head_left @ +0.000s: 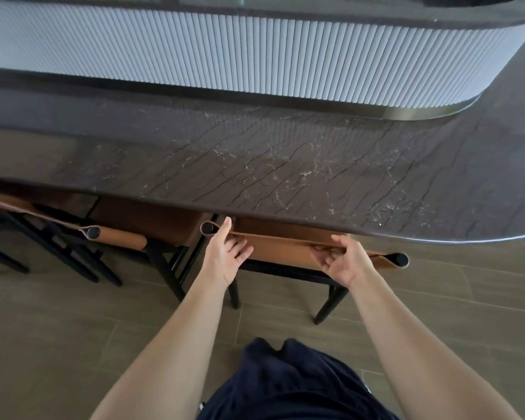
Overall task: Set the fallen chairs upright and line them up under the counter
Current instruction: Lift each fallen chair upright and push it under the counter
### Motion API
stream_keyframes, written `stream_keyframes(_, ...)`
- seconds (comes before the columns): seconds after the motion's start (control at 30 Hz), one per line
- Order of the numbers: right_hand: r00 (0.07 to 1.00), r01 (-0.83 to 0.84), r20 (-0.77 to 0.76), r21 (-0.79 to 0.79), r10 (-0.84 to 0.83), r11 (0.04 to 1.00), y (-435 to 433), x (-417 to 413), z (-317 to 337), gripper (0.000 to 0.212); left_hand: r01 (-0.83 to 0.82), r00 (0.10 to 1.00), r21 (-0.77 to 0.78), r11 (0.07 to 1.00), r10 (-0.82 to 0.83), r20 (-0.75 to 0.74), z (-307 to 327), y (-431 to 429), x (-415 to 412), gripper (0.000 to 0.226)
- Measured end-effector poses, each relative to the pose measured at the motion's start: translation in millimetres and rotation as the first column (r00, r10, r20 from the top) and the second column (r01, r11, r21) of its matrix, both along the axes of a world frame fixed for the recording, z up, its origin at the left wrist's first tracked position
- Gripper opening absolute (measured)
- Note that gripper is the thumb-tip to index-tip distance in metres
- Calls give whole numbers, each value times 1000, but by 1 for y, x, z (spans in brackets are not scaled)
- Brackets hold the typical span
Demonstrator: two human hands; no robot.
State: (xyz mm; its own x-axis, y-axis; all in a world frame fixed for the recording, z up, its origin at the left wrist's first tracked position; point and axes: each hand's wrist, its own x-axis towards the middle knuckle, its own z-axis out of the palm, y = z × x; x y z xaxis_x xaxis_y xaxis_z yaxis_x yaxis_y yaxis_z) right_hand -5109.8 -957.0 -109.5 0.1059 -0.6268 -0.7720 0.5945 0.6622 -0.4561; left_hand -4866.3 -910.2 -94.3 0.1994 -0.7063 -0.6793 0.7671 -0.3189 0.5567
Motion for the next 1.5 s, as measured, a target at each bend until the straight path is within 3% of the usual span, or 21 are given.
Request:
stream_keyframes(0.17,994,-70,75,-72,76,995,30,-18,15,48,-95,992,-132,987,105,70,22,37,-16,62)
stream_keyframes(0.37,936,-346,-13,-205,351,916,68,-33,47,32,61,895,-196,979,33,444,46,90,-54,22)
stream_keyframes(0.47,898,-434,-50,-272,437,859,80,-30,59,33,127,839,-218,968,13,544,54,116,-67,18)
stream_keyframes(0.83,811,-570,-119,-378,572,729,117,34,87,28,-97,784,-295,950,256,565,79,195,-22,23)
stream_keyframes(1.07,753,-658,-285,-335,594,674,139,119,91,24,-197,722,-315,928,355,594,81,239,61,25)
stream_keyframes(1.5,780,-622,-299,-273,550,734,198,294,91,26,-165,726,-237,957,281,628,84,288,231,27)
